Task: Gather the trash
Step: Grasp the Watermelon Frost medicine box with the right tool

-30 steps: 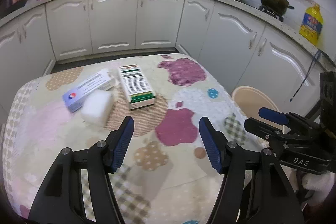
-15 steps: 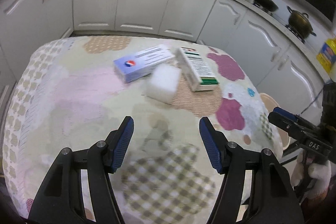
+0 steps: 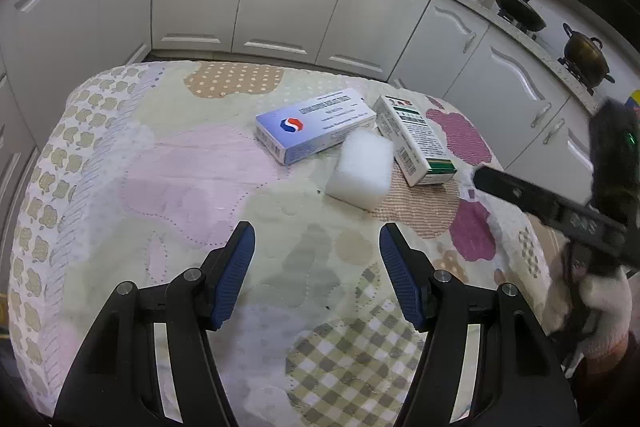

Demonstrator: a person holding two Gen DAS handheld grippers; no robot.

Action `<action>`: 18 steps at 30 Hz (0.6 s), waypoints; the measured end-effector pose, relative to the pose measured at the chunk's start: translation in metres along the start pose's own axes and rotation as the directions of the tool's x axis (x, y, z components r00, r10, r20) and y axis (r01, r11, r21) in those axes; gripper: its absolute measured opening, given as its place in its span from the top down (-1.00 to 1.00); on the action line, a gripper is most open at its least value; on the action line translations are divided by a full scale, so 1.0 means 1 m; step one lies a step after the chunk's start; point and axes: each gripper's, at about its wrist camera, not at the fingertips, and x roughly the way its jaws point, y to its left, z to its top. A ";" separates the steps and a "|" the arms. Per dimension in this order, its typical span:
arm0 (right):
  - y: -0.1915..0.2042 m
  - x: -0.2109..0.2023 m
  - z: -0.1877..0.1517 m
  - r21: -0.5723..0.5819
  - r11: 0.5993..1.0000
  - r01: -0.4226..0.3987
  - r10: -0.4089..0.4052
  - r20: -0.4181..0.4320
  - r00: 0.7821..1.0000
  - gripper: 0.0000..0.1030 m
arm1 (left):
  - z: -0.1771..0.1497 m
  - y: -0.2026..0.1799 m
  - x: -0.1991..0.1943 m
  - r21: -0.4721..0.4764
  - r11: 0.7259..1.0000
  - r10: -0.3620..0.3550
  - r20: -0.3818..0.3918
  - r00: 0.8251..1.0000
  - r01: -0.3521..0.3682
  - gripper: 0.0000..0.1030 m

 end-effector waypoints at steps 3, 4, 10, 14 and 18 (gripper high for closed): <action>0.004 0.020 0.011 0.003 1.000 0.005 -0.005 -0.018 1.000 -0.38 | 0.000 0.003 0.001 0.001 1.000 -0.001 0.001 1.000 0.001 -0.24; 0.004 0.027 0.015 0.009 1.000 0.006 -0.006 -0.026 1.000 -0.38 | -0.001 0.004 0.001 0.003 1.000 0.001 0.002 1.000 -0.001 -0.24; -0.002 0.060 0.021 0.037 0.999 0.005 -0.001 -0.096 0.995 -0.05 | -0.001 0.008 0.001 -0.009 1.000 -0.001 0.002 1.000 0.001 -0.24; -0.007 0.049 0.017 0.025 1.000 -0.003 0.005 -0.063 0.998 0.01 | 0.001 0.005 0.004 -0.005 1.000 -0.015 0.000 1.000 0.015 -0.24; -0.017 0.032 0.009 0.031 0.999 0.009 -0.008 -0.052 0.999 0.01 | 0.006 -0.002 0.008 0.004 0.999 -0.032 0.000 0.999 0.032 -0.24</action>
